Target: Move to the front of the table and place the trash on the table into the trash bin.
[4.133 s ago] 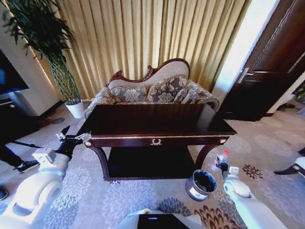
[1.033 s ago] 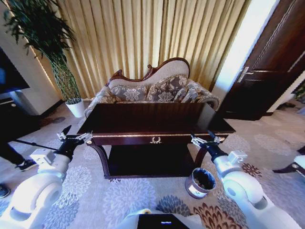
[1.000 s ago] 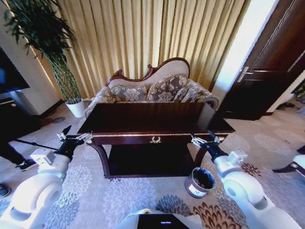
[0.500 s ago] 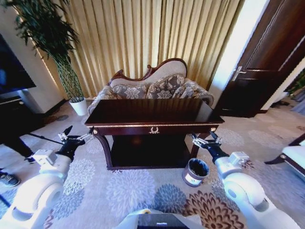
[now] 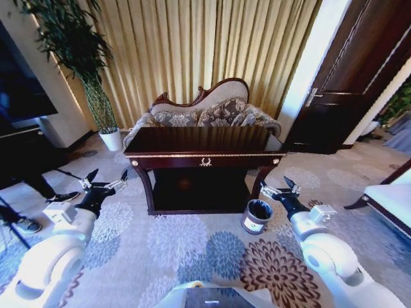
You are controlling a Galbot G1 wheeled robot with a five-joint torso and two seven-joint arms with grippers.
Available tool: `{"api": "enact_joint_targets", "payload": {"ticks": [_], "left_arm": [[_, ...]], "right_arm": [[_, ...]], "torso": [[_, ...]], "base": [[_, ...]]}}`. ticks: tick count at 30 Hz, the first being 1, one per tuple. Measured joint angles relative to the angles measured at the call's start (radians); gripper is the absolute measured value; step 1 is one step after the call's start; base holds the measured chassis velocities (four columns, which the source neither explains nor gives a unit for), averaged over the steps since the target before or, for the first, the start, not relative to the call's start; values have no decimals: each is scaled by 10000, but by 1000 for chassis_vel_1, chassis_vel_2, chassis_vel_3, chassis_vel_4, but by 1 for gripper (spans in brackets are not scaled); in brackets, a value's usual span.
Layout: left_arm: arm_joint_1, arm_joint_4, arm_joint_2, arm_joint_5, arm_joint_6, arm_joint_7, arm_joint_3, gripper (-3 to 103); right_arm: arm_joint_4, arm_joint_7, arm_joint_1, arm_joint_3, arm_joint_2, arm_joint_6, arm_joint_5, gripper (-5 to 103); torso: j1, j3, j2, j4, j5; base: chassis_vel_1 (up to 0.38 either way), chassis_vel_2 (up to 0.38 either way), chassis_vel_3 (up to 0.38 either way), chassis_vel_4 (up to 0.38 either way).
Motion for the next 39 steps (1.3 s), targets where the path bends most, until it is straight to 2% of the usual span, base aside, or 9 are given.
{"api": "enact_joint_targets", "payload": {"ticks": [3, 16, 20, 25, 29, 30, 32, 34, 39], "left_arm": [[22, -30, -25, 2, 0, -5, 1, 100], [76, -91, -36, 6, 0, -7, -10, 100], [74, -91, -43, 6, 1, -8, 23, 100], [60, -92, -63, 6, 9, -9, 83, 100], [61, -97, -75, 4, 18, -58, 94, 100], [65, -97, -76, 2, 18, -68, 94, 100], [66, -98, -75, 0, 18, -81, 94, 100], [65, -98, -74, -2, 15, -93, 93, 100], [73, -96, -121, 9, 6, -111, 114, 100]], "right_arm": [[25, 1, -26, 23, 1, 8, 0, 100], [39, 15, -109, 58, 12, 32, -18, 100], [35, 25, -108, 95, -44, 36, -14, 100], [-19, 35, -104, 118, -56, 39, -7, 100], [-63, 36, -100, 119, -30, 55, -14, 100], [-86, 36, -98, 116, -26, 57, -14, 100], [-99, 36, -90, 114, -26, 58, -15, 100], [-146, 38, -69, 105, -22, 64, -15, 100], [-288, 39, -61, 62, -1, 306, -53, 100]], "torso": [[1, -1, 1, 1, -14], [6, 1, -3, 1, 0], [3, 0, -1, 5, -13], [4, 2, -3, -2, -2], [2, -1, 0, 7, -14], [2, 1, -1, 8, -1], [2, 1, -2, 6, 0], [-1, -1, 1, -1, -9], [-1, -2, 2, 3, -9]], "base": [[239, -227, -249, 206], [224, -221, -230, 244], [259, -250, -242, 261], [254, -253, -265, 234], [181, -239, -196, 247], [207, -236, -219, 247], [231, -236, -232, 234], [202, -207, -236, 199], [212, -166, -223, 138]]}}
